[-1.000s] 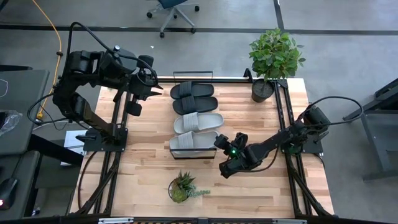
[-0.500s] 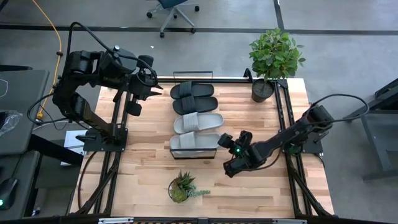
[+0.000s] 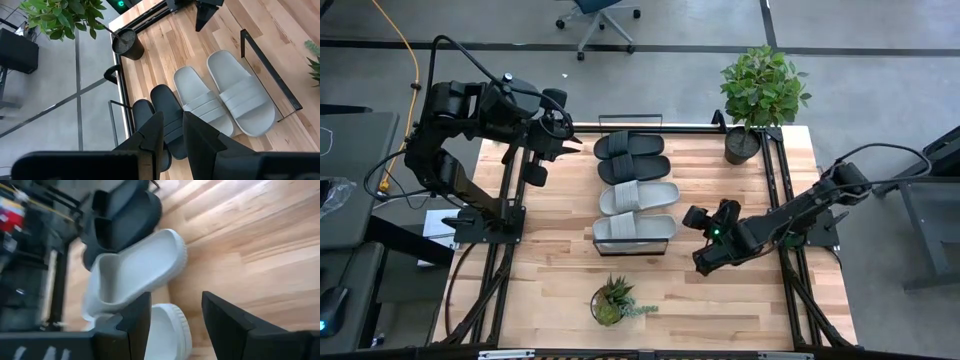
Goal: Pick and place slides into the shelf
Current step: Adjust the right gray slipper slide on the shelf
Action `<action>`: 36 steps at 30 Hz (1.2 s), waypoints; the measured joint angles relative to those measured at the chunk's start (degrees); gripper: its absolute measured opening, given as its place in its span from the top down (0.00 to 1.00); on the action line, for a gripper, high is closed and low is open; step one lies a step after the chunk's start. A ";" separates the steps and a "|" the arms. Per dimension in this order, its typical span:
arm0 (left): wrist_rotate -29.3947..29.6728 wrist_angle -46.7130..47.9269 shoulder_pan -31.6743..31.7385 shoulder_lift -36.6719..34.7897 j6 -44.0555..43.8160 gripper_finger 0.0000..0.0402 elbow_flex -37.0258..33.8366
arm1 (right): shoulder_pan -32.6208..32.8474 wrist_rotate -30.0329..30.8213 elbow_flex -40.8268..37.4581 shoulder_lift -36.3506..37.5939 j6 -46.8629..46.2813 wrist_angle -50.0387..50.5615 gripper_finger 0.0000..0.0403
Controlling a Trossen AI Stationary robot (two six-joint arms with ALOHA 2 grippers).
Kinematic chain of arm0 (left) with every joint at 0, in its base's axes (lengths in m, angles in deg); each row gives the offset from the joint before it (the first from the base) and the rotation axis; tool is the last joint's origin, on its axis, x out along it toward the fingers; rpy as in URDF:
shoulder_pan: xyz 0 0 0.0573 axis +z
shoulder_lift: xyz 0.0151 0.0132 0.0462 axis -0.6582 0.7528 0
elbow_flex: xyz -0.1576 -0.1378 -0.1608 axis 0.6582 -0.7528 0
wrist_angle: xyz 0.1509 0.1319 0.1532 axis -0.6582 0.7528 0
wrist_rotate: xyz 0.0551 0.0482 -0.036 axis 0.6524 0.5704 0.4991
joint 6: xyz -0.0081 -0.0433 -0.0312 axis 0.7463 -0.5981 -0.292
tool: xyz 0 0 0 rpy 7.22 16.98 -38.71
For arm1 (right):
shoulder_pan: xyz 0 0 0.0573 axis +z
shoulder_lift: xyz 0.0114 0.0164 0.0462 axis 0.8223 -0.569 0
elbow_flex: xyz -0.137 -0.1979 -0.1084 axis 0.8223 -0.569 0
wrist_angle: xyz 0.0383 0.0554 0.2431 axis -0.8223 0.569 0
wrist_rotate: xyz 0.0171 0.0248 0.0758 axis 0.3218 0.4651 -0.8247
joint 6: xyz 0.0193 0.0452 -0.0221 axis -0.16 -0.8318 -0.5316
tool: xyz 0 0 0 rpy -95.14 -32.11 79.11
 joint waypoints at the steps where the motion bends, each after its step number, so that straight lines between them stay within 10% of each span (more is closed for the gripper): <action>1: 0.00 0.00 -0.01 0.00 0.00 0.84 0.00 | -0.30 -1.06 0.00 0.50 1.16 0.46 0.59; 17: 0.00 0.00 -0.01 0.00 -1.50 0.84 0.00 | -22.86 -20.20 0.00 6.92 50.11 -5.46 0.98; 36: -0.02 0.00 -0.01 0.00 -7.63 0.84 0.00 | -44.51 -42.55 0.00 -0.11 82.70 -16.76 1.00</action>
